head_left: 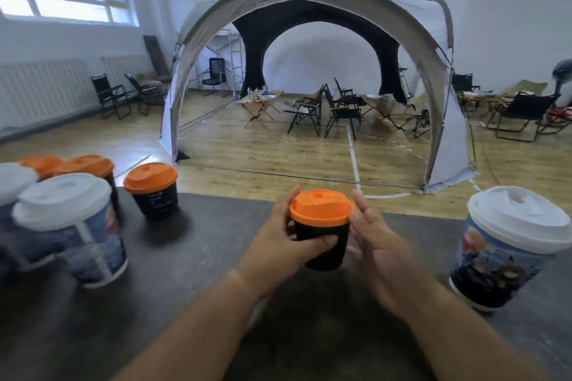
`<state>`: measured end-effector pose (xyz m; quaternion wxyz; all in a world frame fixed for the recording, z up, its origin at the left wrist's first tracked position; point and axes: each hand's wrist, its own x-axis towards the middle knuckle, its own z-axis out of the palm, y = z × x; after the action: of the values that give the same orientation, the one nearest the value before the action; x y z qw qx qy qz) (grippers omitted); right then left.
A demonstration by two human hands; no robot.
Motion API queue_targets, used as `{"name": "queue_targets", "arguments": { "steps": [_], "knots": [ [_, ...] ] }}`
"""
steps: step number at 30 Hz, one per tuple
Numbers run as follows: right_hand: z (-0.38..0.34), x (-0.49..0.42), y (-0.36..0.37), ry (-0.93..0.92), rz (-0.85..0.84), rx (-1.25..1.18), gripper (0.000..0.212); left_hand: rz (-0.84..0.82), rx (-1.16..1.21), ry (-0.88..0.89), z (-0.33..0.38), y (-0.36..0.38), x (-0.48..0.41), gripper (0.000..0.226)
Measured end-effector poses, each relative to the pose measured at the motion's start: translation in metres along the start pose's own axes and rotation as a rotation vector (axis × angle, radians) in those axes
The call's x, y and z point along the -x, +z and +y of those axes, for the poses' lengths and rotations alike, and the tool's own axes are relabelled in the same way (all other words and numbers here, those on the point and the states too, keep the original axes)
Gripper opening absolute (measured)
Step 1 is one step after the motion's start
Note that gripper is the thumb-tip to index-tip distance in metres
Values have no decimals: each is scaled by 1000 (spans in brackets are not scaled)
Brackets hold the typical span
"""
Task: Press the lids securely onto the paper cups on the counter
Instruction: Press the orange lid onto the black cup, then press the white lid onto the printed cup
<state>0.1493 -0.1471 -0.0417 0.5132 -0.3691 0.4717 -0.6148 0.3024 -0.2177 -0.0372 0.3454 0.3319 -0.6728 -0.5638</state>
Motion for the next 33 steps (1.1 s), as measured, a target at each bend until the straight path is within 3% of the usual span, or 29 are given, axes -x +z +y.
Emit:
{"name": "queue_targets", "arguments": {
  "steps": [2, 5, 11, 17, 21, 28, 30, 33],
  "knots": [
    [0, 5, 12, 116, -134, -51, 53, 50, -80, 37, 8, -11, 10, 77],
    [2, 15, 36, 281, -315, -194, 54, 119, -156, 48, 9, -34, 37, 77],
    [31, 23, 106, 452, -368, -208, 51, 285, -167, -15, -6, -92, 102, 61],
    [63, 26, 189, 504, -353, -232, 50, 528, -322, -49, -14, -153, 170, 80],
    [75, 29, 232, 567, -345, -196, 23, 679, -366, -40, -23, -191, 200, 84],
    [81, 37, 261, 548, -366, -177, 33, 801, -538, -106, -36, -211, 210, 110],
    [76, 42, 257, 531, -334, -195, 24, 878, -714, -33, -32, -192, 212, 112],
    [68, 45, 234, 476, -239, -263, 35, 789, -757, 284, -24, -153, 209, 81]
  ]
}}
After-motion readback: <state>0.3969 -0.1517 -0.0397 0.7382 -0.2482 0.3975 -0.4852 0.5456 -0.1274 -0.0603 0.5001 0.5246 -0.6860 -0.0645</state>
